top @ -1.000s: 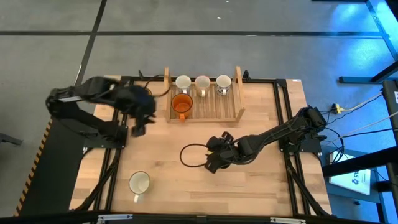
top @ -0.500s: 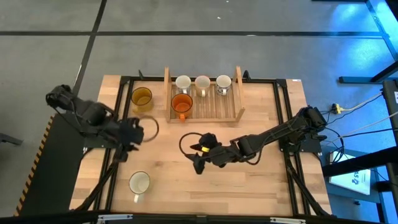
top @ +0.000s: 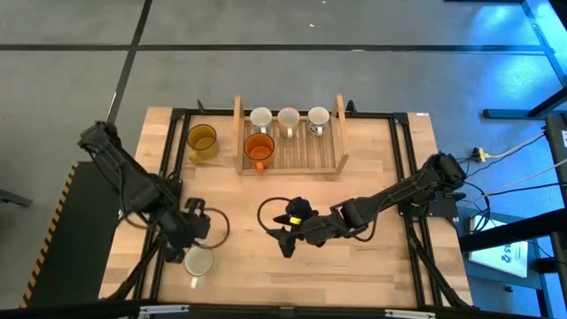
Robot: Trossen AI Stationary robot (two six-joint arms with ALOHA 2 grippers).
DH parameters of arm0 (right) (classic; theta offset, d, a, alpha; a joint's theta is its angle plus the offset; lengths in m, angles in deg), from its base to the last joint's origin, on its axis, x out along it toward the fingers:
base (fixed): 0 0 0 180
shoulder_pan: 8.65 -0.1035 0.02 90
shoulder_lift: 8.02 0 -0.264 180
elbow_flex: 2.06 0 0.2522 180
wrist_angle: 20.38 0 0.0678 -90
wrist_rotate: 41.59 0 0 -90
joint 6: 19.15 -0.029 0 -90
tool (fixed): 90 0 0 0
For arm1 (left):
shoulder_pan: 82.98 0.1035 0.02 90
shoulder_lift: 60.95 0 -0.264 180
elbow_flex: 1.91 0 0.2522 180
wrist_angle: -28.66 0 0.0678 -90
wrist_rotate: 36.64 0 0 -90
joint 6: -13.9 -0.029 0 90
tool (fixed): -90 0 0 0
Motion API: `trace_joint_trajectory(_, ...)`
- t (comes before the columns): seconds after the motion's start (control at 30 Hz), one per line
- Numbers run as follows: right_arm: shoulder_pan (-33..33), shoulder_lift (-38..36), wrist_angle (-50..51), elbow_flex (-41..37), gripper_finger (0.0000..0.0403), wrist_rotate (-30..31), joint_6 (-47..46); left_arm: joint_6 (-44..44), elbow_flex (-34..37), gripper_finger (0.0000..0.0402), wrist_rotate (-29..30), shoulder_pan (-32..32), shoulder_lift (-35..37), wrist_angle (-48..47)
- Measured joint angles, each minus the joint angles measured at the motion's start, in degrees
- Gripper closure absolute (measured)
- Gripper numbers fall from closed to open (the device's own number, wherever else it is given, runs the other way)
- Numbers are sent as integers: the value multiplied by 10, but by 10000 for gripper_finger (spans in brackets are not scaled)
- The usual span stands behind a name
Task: Place coffee mugs
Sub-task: Put the light yellow mug on the shelf
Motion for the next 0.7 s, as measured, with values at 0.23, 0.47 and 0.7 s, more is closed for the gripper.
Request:
trace_joint_trajectory(0.23, -7, 0, 45, 0, 174, -37, 24, 20, 0, 299, 0, -5, -89, 3)
trace_joint_trajectory(0.47, -14, 0, 65, 0, 174, -52, 48, 31, 0, 299, -7, -5, -137, 6)
trace_joint_trajectory(0.7, -18, 0, 76, 0, 174, -60, 60, 30, 0, 299, -6, -4, -181, 8)
